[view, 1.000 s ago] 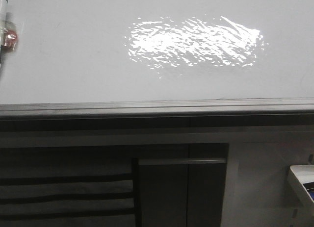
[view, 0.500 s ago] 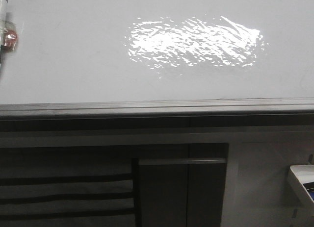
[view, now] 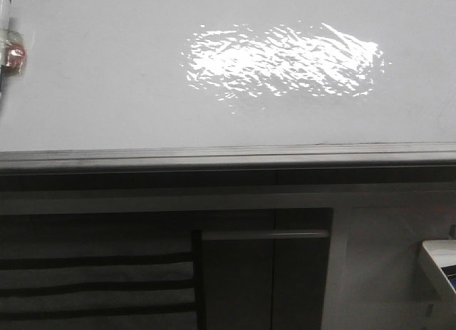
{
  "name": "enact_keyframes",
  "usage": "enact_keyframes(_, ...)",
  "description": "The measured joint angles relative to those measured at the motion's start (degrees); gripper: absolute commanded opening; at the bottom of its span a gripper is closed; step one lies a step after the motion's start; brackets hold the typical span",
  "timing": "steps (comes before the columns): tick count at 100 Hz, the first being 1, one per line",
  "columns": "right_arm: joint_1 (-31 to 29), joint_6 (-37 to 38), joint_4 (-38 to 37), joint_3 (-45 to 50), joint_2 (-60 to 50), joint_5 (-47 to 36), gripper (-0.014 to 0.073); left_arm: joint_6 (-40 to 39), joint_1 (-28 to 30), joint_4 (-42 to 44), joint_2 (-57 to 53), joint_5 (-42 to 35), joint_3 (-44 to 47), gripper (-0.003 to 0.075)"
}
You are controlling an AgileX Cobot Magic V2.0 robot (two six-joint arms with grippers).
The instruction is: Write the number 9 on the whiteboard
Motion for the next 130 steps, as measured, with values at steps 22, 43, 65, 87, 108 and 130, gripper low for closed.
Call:
enact_keyframes(22, 0.0, 0.0, -5.3, -9.7, 1.3, 9.6, -0.0072, 0.0, 0.0, 0.0, 1.1, 7.4, -10.9, -0.002)
enact_keyframes(43, 0.0, 0.0, -9.5, -21.0, 11.2, 18.2, -0.0072, 0.0, 0.0, 0.0, 10.0, 17.1, -22.3, -0.002)
enact_keyframes(65, 0.0, 0.0, -11.9, -28.0, 20.9, 19.6, -0.0072, 0.0, 0.0, 0.1, 19.0, 20.0, -26.3, -0.002)
enact_keyframes(87, 0.0, 0.0, -12.2, -28.6, 23.7, 19.6, -0.0072, 0.0, 0.0, 0.2, 21.3, 20.4, -26.3, -0.002)
enact_keyframes(108, 0.0, 0.0, -12.3, -28.6, 23.8, 19.6, -0.0072, 0.0, 0.0, 0.2, 21.4, 20.4, -26.3, -0.002)
enact_keyframes(130, 0.0, 0.0, -12.3, -28.6, 23.8, 19.6, -0.0063, 0.0, 0.0, 0.3, 21.4, 20.4, -26.3, -0.0018)
